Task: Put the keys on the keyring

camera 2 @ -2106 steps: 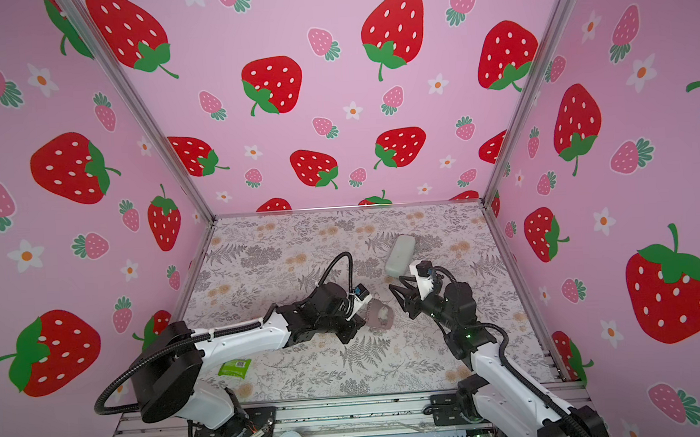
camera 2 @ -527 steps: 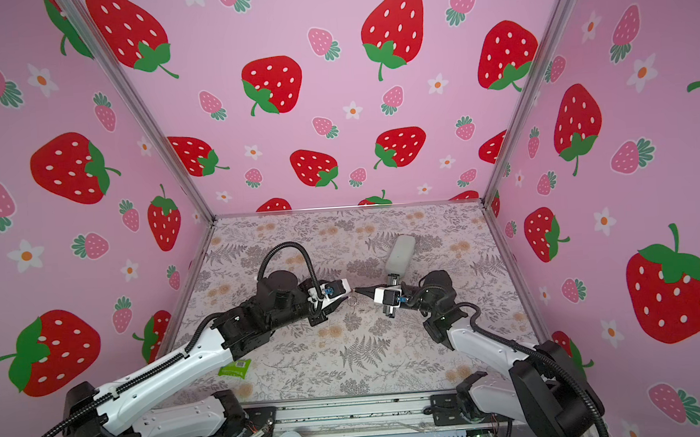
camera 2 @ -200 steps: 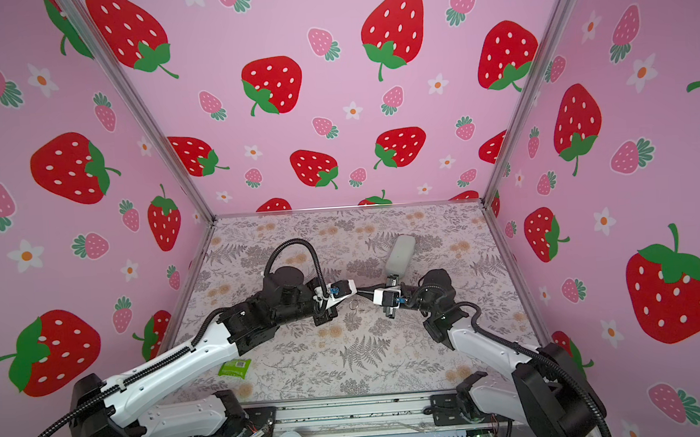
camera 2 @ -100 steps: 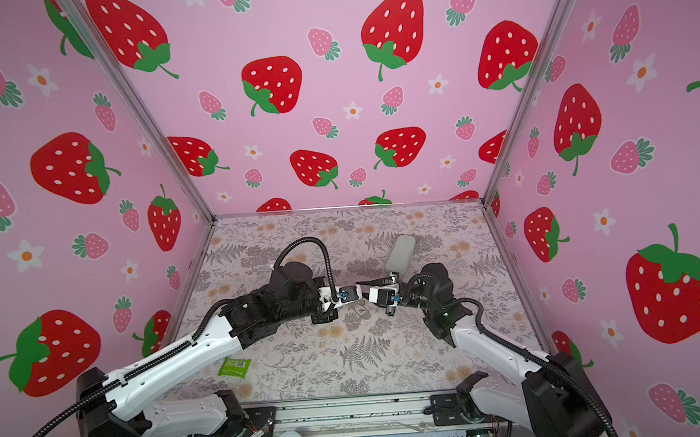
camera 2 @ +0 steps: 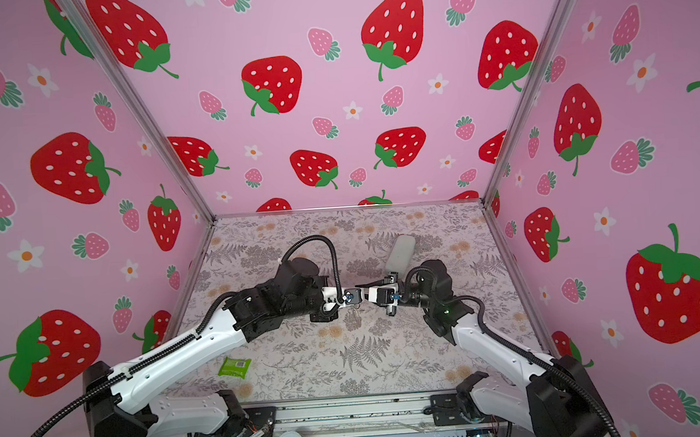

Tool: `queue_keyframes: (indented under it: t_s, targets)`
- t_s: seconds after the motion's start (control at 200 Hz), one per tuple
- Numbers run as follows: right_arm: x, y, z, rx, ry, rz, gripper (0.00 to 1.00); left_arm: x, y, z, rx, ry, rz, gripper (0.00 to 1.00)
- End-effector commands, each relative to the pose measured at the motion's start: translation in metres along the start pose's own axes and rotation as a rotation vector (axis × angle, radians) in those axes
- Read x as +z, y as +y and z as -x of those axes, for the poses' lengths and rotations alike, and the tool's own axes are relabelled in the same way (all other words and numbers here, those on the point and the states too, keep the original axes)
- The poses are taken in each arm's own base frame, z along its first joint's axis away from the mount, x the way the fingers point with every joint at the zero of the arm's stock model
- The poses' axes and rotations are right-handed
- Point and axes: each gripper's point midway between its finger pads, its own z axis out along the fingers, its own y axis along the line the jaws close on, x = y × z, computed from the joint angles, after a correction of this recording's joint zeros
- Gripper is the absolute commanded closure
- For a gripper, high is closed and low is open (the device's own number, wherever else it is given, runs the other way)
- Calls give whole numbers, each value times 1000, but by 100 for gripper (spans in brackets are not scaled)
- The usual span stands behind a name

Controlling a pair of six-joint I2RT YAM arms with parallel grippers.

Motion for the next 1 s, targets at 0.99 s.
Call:
queue_keyframes:
  t_s: [0.99]
  targets:
    - [8, 3, -2, 60, -11, 54, 93, -7, 5, 19, 125, 6, -16, 99]
